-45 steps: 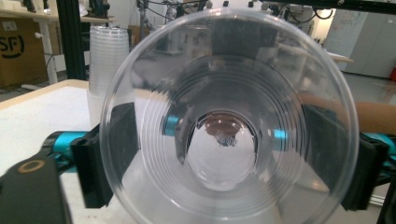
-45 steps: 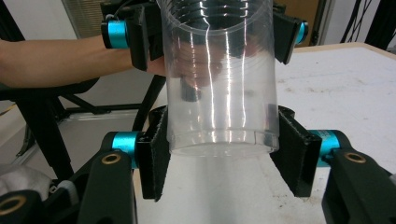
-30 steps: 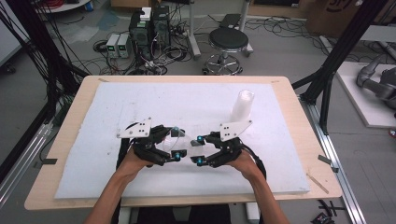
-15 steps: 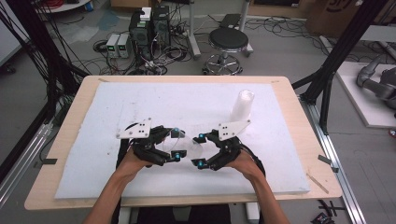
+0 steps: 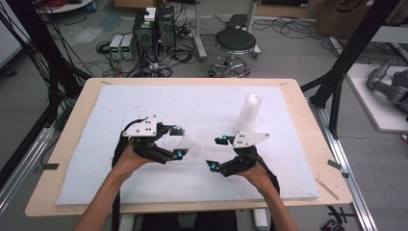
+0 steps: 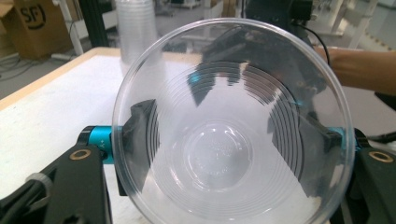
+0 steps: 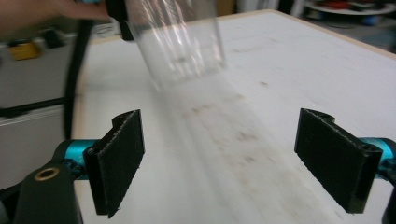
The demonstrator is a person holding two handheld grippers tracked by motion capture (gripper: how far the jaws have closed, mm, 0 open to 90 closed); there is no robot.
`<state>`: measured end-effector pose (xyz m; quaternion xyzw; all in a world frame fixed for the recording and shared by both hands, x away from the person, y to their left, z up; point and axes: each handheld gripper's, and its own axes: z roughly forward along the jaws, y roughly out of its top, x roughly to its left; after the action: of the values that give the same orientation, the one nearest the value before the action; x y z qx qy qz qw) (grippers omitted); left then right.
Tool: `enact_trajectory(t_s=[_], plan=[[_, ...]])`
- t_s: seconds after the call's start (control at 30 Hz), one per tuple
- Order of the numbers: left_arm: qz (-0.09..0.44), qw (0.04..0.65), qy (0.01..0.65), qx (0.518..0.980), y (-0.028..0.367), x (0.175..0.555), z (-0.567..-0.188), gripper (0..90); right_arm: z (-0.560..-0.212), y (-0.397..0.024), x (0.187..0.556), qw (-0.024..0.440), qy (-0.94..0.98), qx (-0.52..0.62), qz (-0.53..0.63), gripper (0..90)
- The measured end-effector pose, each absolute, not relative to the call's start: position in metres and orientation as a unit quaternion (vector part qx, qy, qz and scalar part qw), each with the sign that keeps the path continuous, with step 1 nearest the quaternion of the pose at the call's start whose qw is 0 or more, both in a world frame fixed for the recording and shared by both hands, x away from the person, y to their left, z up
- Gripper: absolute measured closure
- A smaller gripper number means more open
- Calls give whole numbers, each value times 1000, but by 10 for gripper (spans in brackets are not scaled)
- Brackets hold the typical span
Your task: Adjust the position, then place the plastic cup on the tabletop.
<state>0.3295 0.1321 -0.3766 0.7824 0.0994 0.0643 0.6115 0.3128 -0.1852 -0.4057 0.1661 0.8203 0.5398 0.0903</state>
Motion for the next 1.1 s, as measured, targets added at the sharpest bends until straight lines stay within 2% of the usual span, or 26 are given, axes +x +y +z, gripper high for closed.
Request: enact_trajectory(t_s=[0.33, 0.7, 0.77, 1.1], plan=[[77, 523, 105, 842, 133, 358, -364, 311, -430, -223, 303, 162, 794, 285, 512, 159], [68, 413, 79, 905, 118, 387, -363, 312, -445, -234, 299, 201, 779, 333, 492, 159], [67, 405, 79, 908, 116, 389, -364, 312, -450, -235, 297, 214, 775, 342, 487, 159], [72, 398, 83, 911, 115, 389, -364, 312, -453, -240, 299, 205, 772, 349, 490, 159]])
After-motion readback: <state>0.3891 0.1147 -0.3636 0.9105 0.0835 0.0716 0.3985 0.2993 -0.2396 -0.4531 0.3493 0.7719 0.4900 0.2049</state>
